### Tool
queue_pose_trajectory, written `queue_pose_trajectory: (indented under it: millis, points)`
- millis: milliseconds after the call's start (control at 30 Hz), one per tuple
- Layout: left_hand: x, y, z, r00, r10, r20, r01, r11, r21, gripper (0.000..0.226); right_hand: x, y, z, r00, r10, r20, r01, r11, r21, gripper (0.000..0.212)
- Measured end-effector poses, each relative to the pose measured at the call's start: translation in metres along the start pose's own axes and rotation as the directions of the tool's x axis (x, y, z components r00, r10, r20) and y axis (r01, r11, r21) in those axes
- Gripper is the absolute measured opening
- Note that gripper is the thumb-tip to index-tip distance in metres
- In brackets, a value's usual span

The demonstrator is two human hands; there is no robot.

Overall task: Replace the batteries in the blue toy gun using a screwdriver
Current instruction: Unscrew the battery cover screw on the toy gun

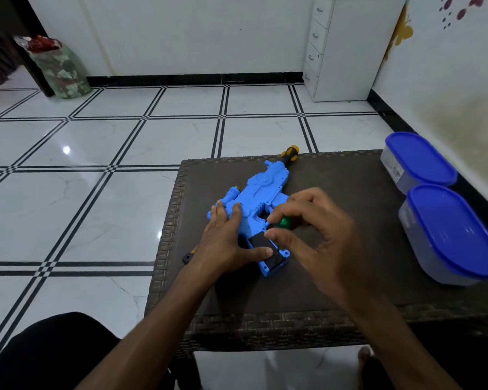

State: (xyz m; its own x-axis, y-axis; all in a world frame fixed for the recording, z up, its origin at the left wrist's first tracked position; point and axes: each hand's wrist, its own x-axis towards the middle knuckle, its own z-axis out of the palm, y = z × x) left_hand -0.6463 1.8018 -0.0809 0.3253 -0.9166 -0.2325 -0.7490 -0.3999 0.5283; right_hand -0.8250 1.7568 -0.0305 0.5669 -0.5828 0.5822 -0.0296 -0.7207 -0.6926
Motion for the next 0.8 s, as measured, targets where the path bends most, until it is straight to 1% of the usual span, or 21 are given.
queue_pose_trajectory:
  millis: [33,133,200,300,367,467,500,567,600,667,800]
  points:
    - [-0.0001,0.0001,0.0004,1.0,0.002,-0.002,-0.002,1.0,-0.006,0.116,-0.0001,-0.0007,0.0002,1.0,-0.002,0.005,0.002,1.0,0.007,0.016]
    - [-0.0005,0.0,0.0008,1.0,0.004,-0.009,-0.005,1.0,-0.016,0.116,-0.001,-0.003,0.0004,1.0,0.019,0.014,-0.02,0.999,0.039,0.029]
    - [-0.0001,-0.001,0.0013,1.0,0.007,-0.014,-0.008,1.0,-0.01,0.116,-0.0018,-0.0037,-0.0002,1.0,0.018,0.025,-0.019,0.999,0.051,0.032]
    - [0.0006,-0.0017,0.0016,1.0,0.009,-0.015,-0.009,1.0,-0.002,0.116,-0.0027,-0.0025,-0.0011,1.0,0.006,0.03,-0.007,0.999,0.05,0.023]
    - [0.0015,-0.0017,0.0017,1.0,0.008,-0.009,-0.008,1.0,0.001,0.116,-0.0021,-0.0007,-0.0008,0.999,0.032,0.016,-0.032,0.999,0.036,0.017]
    - [0.0014,-0.0005,0.001,1.0,-0.003,0.005,0.003,1.0,-0.01,0.118,-0.0006,0.0023,-0.0009,0.999,0.036,0.001,-0.036,0.999,0.03,0.016]
    - [0.0016,-0.0004,0.0009,1.0,-0.004,0.006,0.004,1.0,-0.006,0.118,-0.0001,0.0018,-0.0009,0.999,0.039,0.004,-0.04,0.998,0.043,0.02]
    - [0.0015,-0.0004,0.0009,1.0,-0.003,0.005,0.003,1.0,0.005,0.118,0.0,-0.0011,-0.0005,0.996,0.09,0.008,-0.09,0.99,0.105,0.034]
    - [0.0017,-0.0002,0.001,1.0,-0.003,0.005,0.003,1.0,0.006,0.118,-0.0002,-0.0023,0.0001,0.993,0.114,0.01,-0.114,0.985,0.128,0.037]
    - [0.002,-0.0003,0.0007,1.0,-0.003,0.002,0.003,1.0,0.004,0.118,-0.0012,-0.0028,0.0029,0.994,0.106,0.024,-0.108,0.987,0.121,0.03]
    - [0.002,-0.0005,0.0002,1.0,0.01,0.0,-0.01,1.0,0.01,0.118,-0.0024,-0.0027,0.0025,0.999,0.045,0.016,-0.046,0.996,0.07,0.018]
